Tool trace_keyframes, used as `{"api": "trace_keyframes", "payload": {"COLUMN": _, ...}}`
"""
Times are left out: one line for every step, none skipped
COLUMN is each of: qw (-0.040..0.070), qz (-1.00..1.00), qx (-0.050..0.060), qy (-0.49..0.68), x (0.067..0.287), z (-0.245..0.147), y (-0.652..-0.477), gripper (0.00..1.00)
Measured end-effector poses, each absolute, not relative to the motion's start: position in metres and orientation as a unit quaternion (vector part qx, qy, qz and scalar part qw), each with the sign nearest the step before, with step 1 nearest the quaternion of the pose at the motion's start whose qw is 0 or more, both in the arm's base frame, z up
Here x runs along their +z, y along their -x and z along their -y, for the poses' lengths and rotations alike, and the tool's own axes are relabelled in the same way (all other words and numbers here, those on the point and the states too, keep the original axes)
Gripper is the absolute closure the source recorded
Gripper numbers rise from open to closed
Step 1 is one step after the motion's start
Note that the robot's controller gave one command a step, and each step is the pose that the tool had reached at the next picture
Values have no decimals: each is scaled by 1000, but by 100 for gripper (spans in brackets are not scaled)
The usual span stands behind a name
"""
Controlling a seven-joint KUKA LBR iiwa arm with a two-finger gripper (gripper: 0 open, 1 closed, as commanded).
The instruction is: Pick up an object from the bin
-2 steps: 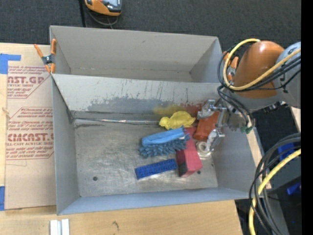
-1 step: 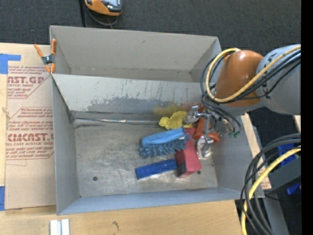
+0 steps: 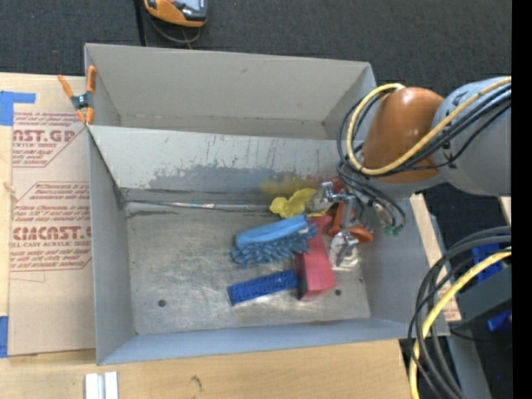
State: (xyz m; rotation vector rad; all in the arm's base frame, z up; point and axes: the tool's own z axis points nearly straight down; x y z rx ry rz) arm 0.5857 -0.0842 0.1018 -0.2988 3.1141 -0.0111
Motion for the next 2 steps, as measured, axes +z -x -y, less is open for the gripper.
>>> {"api": "trace_keyframes", "payload": {"qw": -1, "qz": -991, "qx": -3, "qy": 134, "x": 104, "z": 54, "y": -587, "gripper": 0}}
{"api": "trace_keyframes", "payload": {"qw": 2, "qz": -988, "qx": -10, "qy": 153, "x": 90, "z": 32, "y": -591, "gripper": 0}}
